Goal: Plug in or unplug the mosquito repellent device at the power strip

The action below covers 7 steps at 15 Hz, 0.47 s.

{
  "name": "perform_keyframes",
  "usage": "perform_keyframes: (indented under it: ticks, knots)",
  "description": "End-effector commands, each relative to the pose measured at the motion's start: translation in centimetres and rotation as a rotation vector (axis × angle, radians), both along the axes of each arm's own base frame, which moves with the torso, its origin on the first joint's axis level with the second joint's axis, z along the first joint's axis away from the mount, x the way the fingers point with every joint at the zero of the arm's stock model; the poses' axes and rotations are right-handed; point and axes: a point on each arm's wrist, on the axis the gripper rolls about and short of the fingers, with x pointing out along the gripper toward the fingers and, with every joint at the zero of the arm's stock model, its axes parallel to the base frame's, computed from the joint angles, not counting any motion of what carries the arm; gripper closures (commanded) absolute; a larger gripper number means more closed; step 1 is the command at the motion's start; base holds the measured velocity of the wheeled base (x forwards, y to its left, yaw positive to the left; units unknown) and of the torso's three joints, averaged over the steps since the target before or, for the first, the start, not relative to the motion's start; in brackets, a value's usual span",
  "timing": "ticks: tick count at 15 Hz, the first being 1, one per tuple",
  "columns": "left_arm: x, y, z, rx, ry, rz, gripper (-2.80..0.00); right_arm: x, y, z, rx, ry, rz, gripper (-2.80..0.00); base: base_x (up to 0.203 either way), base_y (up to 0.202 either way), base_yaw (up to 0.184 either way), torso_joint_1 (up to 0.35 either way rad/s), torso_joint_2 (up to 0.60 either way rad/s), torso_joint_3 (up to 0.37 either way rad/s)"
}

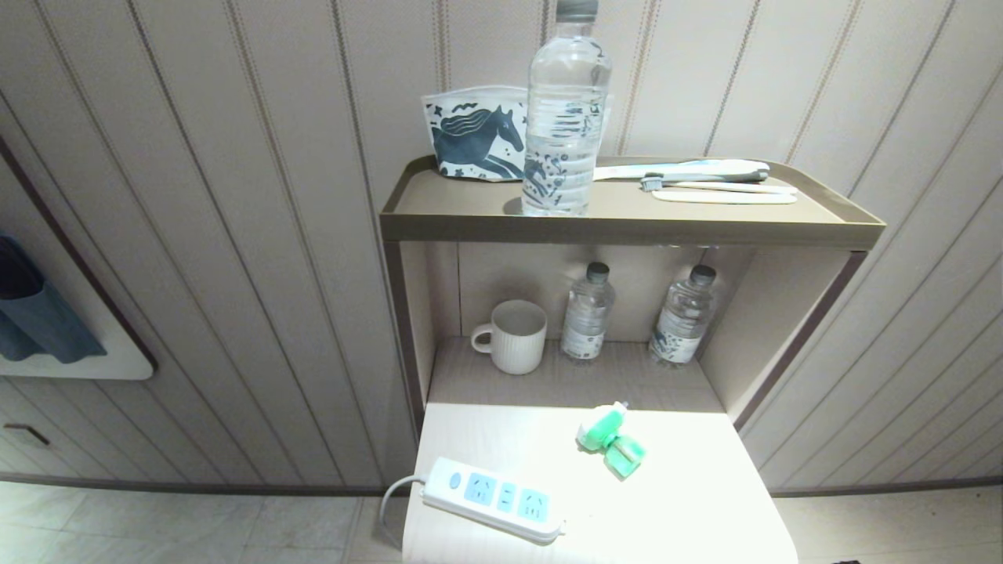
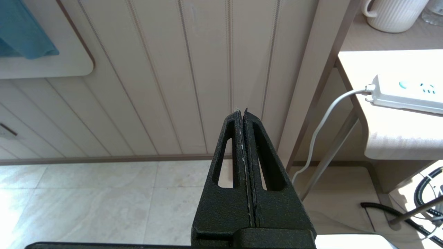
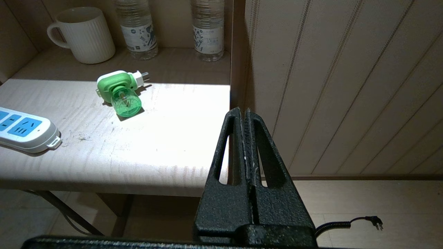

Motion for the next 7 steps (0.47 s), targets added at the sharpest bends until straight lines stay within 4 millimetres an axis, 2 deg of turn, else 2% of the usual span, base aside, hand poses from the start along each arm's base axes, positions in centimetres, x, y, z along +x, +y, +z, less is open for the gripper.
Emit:
perform_keyframes:
  ticks: [1,7]
  knots:
    - [-0.01,0.0,-0.01,0.001,0.0,0.0,0.0,0.03,0.0,0.0,0.003,0.004,-0.004,0.0,0.0,0.0,0.0,0.0,0.0,0.0]
    - [0.0,0.0,-0.01,0.001,0.001,0.0,0.0,0.04,0.0,0.01,0.007,0.005,-0.004,0.0,0.0,0.0,0.0,0.0,0.0,0.0]
